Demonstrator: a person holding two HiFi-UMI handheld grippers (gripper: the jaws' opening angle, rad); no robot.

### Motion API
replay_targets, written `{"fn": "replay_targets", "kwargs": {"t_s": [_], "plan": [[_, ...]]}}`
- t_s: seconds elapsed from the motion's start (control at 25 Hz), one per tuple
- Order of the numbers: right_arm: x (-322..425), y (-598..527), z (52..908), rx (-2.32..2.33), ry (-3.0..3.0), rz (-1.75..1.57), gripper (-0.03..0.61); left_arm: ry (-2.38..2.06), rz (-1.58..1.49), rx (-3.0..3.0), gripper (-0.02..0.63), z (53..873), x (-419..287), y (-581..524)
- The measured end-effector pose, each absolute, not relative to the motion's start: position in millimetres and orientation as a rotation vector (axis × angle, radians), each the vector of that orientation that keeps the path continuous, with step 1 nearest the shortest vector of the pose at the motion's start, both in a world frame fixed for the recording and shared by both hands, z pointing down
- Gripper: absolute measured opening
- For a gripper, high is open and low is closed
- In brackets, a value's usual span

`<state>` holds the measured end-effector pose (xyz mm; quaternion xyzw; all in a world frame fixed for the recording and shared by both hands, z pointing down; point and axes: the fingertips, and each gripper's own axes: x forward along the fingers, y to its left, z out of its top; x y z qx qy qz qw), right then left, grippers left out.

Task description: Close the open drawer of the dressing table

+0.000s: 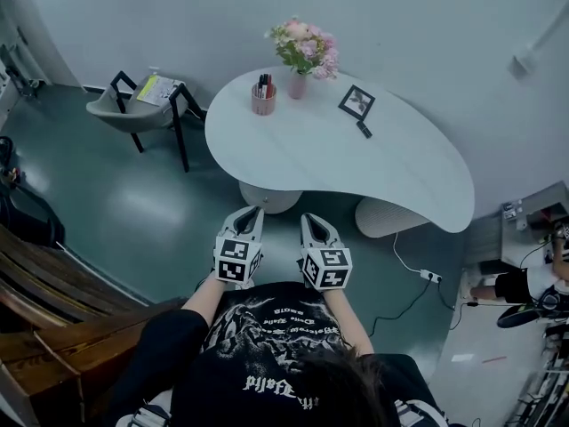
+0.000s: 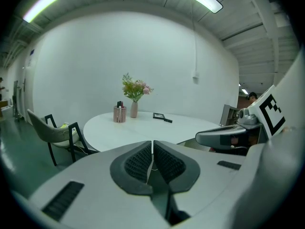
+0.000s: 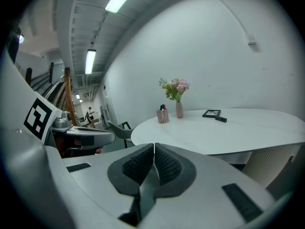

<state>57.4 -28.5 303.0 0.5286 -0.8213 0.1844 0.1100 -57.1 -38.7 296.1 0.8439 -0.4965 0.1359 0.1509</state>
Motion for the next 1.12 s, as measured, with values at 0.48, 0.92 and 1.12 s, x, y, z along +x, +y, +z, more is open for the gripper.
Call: {"fn": "replay_targets", "kwargs": {"t_s": [0.48, 0.92, 1.12], "plan": [[51, -18, 299, 1.588, -2.415, 0.53, 0.026, -1.38, 0.381, 2.434, 0.023, 297, -55, -24], [46, -1, 303, 1.586, -2.406, 0.525, 0.026, -1.381, 0.383, 2.415, 0.023, 302, -64, -9], [42, 4, 307, 1.561, -2.409, 0.531, 0.026, -1.376, 0.385, 2.413, 0.023, 305, -65, -6]]}}
